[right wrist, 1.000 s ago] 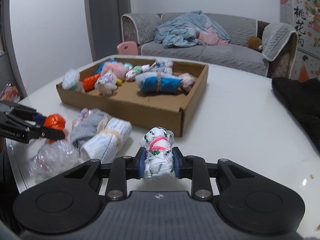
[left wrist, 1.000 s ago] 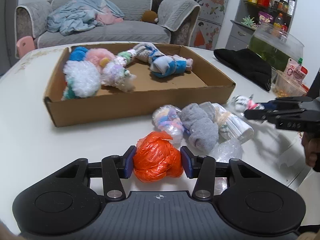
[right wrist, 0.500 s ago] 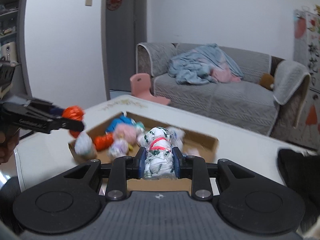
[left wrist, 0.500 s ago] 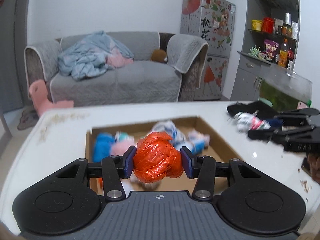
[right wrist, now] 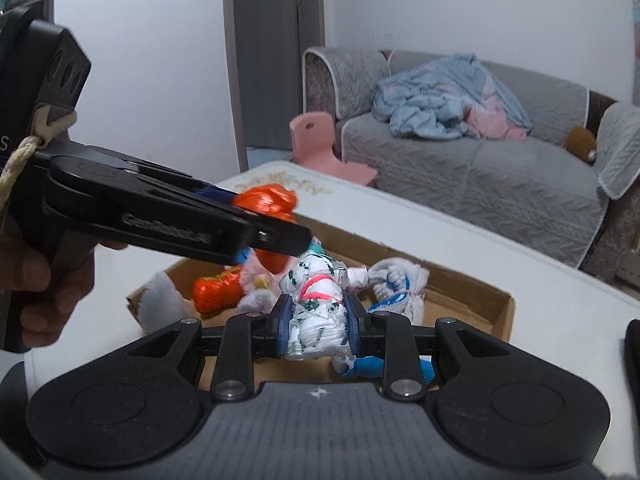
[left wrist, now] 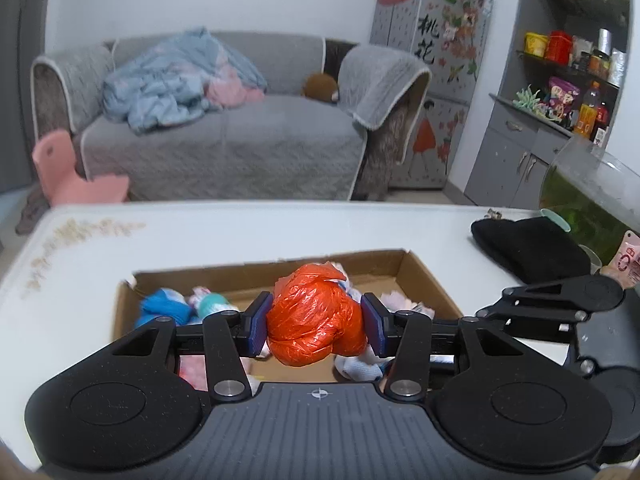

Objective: Organize objects
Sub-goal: 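Carry both bundles into the tray, lower them and open both tools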

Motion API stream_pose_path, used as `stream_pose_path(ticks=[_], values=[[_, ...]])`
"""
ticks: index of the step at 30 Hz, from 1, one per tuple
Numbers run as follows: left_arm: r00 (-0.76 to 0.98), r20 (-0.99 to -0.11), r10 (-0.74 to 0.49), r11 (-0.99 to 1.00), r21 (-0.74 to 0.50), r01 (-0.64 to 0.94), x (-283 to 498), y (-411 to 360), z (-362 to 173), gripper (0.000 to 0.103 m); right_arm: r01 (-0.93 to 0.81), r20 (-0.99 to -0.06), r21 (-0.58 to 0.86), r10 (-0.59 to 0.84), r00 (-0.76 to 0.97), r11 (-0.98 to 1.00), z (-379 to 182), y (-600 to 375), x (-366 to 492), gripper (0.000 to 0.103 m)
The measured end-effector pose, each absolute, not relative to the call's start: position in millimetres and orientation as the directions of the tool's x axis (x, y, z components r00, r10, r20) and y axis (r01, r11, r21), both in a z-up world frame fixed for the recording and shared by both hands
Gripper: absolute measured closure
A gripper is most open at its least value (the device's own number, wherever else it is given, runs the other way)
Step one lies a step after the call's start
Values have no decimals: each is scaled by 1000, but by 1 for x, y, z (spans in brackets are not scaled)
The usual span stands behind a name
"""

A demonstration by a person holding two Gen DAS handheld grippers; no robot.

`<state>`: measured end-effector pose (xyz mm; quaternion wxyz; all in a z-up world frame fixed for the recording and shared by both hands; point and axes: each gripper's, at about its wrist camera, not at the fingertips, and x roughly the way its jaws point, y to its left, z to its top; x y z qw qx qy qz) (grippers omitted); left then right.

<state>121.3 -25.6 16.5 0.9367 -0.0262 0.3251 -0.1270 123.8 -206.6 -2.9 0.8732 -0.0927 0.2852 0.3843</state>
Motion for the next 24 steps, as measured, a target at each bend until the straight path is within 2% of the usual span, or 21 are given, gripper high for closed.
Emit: stream_pose_path(ticks=[8,9,11,15,24], values=[[703,-666,-249,968,-159,192,143,-20,-22,49,-735,-647,70,591,481,675,-38,-191,134,78],[697,-673,-248,969,-155,194,144,-20,-26,49,-734,-652,67,586,481,676,-40,-190,137,82],[689,-682,-246,969,-146,201,144,-20,-33,49,-735,-653,60,584,483,676,-42,-190,139,82],[671,-701,-239,970,-135,204,147,-18,-45,48,-736,-658,-7,551,513,677,-42,-187,142,82],[665,-734,-141,976,9,217,149,-27,-59,49,-745,-661,-174,484,573,645,-52,-167,137,82]])
